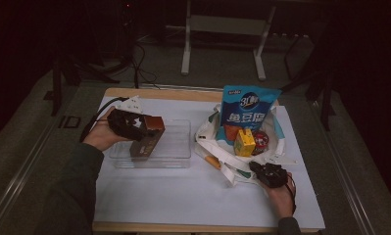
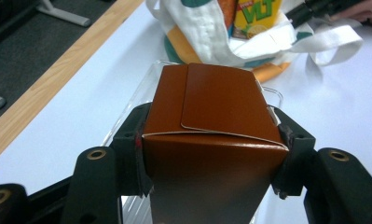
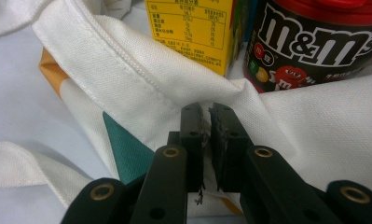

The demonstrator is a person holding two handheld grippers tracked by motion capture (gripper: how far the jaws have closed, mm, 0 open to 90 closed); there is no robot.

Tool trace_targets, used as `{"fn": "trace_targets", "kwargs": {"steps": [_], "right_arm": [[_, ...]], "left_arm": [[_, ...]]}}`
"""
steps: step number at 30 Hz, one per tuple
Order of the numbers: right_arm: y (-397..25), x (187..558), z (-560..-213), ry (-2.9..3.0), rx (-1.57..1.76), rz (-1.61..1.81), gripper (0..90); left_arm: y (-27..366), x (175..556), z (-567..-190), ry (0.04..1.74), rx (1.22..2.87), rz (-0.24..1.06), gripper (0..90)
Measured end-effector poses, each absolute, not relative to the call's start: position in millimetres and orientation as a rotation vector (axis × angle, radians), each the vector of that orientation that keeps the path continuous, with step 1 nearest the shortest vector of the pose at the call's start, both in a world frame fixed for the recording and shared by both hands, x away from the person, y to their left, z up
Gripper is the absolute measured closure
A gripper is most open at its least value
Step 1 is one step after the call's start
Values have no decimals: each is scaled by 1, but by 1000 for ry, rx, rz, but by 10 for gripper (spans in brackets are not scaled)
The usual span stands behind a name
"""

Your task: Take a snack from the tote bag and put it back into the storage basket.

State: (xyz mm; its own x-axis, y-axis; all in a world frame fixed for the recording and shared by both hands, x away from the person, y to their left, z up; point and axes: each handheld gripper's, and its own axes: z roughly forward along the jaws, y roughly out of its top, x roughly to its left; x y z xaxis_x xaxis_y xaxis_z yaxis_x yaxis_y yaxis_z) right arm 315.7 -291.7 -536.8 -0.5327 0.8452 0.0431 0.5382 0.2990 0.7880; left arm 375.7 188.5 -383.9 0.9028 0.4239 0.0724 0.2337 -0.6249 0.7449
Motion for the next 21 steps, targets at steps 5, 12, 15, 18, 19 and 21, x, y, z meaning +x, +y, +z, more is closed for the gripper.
{"fn": "trace_targets", "kwargs": {"steps": [5,12,15,18,19,21], "right_arm": [[-291,316,-537,2192,1239,1102,834],[-292,316,-537,2192,1240,1102,834],[-292,316,-537,2192,1240,1103,834],[-292,316,-537,2191,1238,1103,834],[-292,316,-537,2191,1238,1103,834],[-292,316,-537,2191,1239,1104,834]], "left_arm": [[185,375,-383,444,2294,279,421],[173,379,-386,422,2298,231,414],[165,381,-386,408,2316,221,413],[153,382,-385,366,2362,205,413],[149,383,-385,359,2374,199,413],[141,384,-385,348,2402,190,409]]}}
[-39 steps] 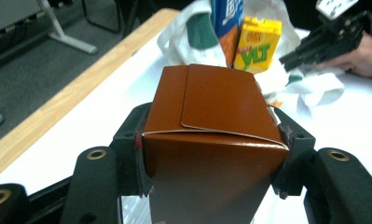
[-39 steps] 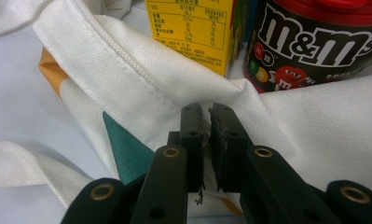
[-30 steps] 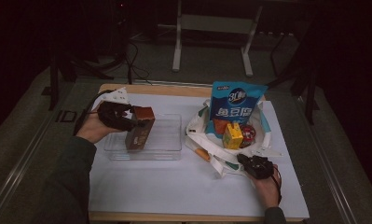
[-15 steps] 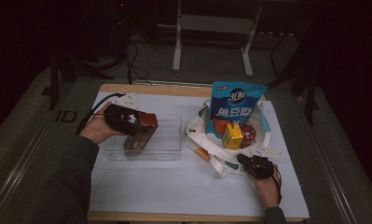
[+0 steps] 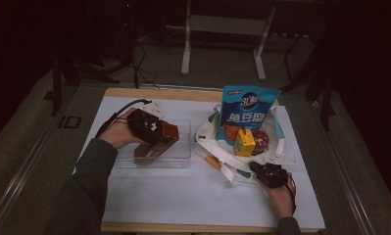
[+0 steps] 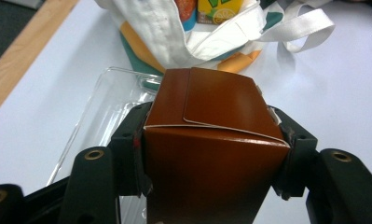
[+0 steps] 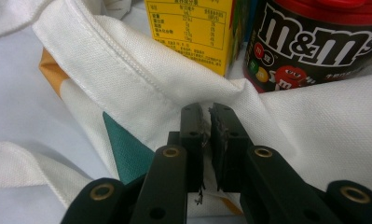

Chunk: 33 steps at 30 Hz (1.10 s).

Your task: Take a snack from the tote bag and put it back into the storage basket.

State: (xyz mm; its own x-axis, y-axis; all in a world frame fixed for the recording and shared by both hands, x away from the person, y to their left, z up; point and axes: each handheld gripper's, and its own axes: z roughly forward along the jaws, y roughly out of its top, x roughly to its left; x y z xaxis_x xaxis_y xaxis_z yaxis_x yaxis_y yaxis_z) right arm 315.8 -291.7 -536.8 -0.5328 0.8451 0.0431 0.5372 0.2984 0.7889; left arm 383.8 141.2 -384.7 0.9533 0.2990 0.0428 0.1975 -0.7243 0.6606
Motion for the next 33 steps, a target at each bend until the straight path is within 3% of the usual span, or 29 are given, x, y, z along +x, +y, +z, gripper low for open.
{"fn": "trace_targets", "kwargs": {"steps": [16,33], "right_arm": [[-292,315,-537,2190,1240,1103,833],[-291,315,-537,2189,1238,1100,832]], "left_arm": [[90,395,-412,365,2459,77,373],[91,398,-429,422,2503,25,351]]}}
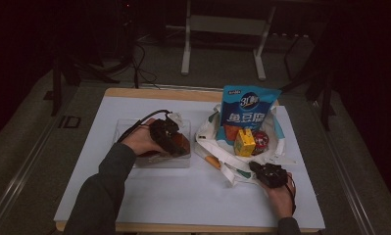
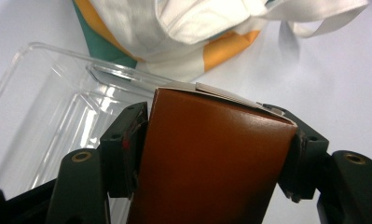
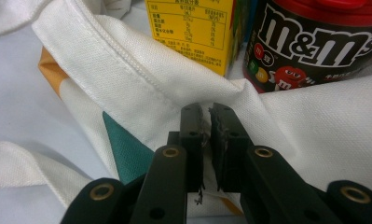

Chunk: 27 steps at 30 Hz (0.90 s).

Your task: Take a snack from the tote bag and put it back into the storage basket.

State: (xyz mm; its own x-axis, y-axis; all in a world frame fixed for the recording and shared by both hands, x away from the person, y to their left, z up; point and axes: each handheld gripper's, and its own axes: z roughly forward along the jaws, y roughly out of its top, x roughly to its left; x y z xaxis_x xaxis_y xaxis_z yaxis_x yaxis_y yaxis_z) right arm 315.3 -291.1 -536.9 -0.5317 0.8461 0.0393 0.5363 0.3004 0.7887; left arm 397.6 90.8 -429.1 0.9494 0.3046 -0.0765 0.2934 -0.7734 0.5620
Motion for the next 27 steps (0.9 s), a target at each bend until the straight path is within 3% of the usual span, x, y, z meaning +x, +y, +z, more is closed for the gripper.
{"fn": "trace_targets", "kwargs": {"steps": [27], "right_arm": [[-291,315,-537,2190,1238,1100,832]], "left_arm": [[82,396,-442,461,2569,1,325]]}}
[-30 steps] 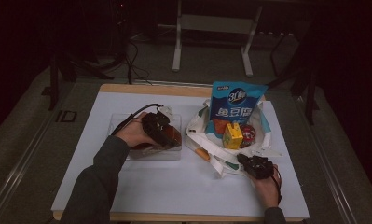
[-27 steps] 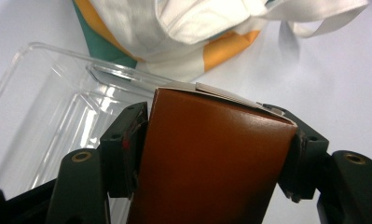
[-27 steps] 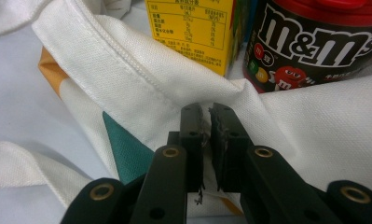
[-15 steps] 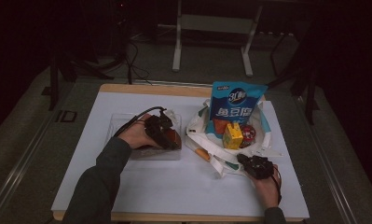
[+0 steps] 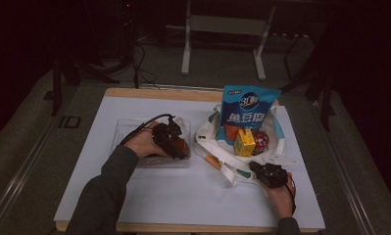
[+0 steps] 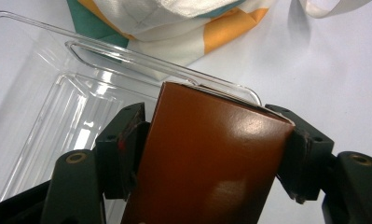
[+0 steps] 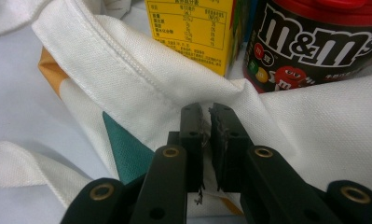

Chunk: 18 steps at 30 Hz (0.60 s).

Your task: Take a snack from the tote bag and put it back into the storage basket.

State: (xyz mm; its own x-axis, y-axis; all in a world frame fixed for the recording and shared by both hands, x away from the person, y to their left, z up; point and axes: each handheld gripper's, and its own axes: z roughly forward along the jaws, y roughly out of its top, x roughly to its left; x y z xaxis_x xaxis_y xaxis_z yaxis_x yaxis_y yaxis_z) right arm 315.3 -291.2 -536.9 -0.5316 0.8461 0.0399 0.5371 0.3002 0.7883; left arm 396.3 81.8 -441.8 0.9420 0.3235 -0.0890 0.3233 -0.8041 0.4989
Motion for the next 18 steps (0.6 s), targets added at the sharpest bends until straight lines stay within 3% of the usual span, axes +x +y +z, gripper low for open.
{"fn": "trace_targets", "kwargs": {"steps": [18], "right_arm": [[-291,315,-537,2187,1238,1099,830]], "left_arm": [[66,396,-440,489,2502,-36,263]]}}
